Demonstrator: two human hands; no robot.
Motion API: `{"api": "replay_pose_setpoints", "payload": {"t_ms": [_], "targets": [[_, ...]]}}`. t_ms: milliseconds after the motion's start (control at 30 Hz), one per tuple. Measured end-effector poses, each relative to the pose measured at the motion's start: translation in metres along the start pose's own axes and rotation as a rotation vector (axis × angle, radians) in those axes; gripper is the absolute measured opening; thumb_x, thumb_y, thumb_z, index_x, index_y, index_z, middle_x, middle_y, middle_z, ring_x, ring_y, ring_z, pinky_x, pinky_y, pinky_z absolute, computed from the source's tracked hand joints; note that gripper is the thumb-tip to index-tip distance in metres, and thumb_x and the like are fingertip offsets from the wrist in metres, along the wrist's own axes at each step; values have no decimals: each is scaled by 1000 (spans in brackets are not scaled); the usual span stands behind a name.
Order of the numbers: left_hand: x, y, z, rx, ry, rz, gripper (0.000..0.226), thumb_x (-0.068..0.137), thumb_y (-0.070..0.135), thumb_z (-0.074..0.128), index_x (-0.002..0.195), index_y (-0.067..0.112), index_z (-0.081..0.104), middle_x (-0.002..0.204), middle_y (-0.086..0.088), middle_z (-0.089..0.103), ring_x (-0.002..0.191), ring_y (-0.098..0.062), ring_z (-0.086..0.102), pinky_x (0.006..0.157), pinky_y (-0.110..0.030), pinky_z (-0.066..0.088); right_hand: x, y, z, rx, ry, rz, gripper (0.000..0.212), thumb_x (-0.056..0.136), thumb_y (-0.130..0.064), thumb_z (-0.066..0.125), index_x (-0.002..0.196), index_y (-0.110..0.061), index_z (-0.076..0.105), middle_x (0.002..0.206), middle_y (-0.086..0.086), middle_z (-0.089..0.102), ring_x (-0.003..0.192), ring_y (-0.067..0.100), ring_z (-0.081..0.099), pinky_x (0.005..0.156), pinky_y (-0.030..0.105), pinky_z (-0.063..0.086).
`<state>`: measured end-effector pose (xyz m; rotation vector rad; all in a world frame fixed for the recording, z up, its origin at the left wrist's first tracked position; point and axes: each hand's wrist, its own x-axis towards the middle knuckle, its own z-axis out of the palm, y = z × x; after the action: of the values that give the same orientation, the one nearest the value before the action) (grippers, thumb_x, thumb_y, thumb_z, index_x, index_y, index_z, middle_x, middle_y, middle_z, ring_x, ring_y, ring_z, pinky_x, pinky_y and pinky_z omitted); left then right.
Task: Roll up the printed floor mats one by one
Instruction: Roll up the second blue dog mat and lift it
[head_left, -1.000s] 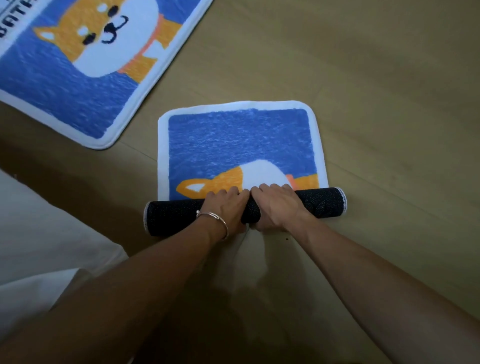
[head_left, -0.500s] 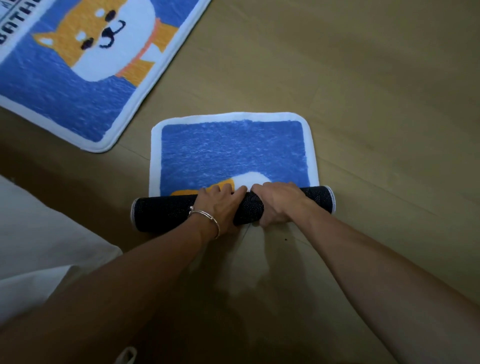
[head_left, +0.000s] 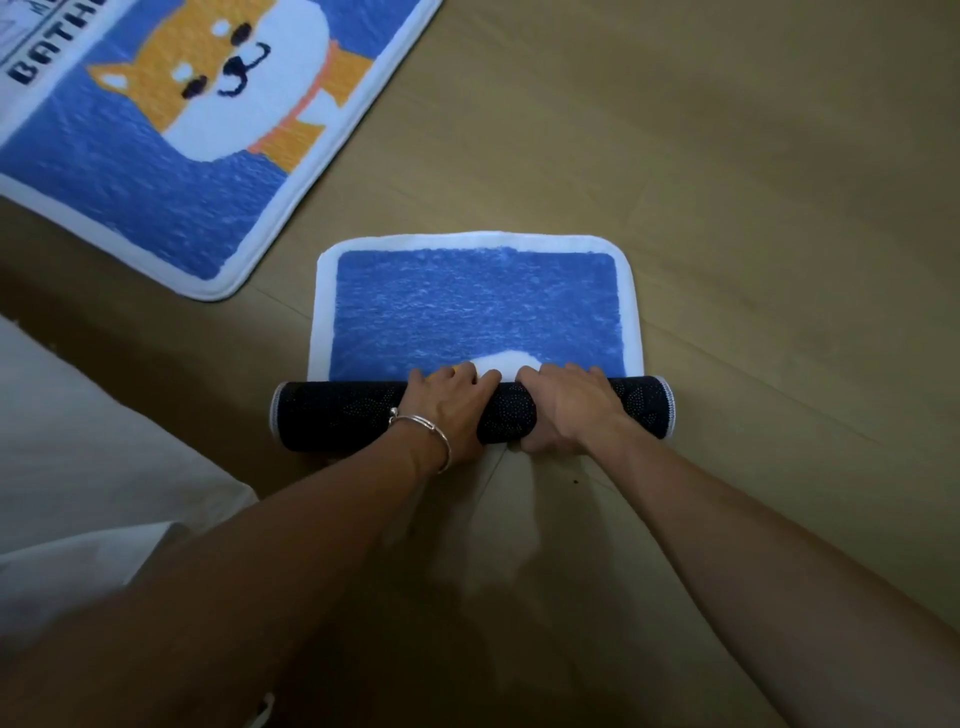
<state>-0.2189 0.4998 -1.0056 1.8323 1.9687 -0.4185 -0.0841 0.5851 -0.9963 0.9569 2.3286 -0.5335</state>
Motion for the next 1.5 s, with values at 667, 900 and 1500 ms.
{"api": "replay_pose_setpoints", "payload": {"t_ms": [667, 900, 1500], "targets": [[5, -23, -12, -58, -67, -1, 67, 73, 49, 67, 128, 26, 37, 115, -3, 55, 105, -28, 59, 81, -40, 47, -7, -18, 18, -211, 291, -75, 86, 85, -31, 63, 151, -21, 9, 135, 10, 40, 122, 30, 42, 109, 49, 23], [-14, -30, 13, 98, 151, 23, 104, 63, 66, 69, 148, 28, 23, 126, -6, 51, 109, -30, 54, 93, -45, 38, 12, -13, 3, -97, 119, -89, 72, 75, -31, 71, 135, -24, 32, 121, 10, 49, 112, 32, 49, 97, 44, 34], [-6, -6, 2, 27, 72, 23, 78, 73, 61, 60, 136, 25, 31, 119, -5, 48, 105, -28, 54, 87, -41, 44, 2, -3, -5, -77, 76, -167, 73, 70, -45, 69, 133, -25, 38, 117, 1, 51, 107, 24, 48, 91, 37, 34]]}}
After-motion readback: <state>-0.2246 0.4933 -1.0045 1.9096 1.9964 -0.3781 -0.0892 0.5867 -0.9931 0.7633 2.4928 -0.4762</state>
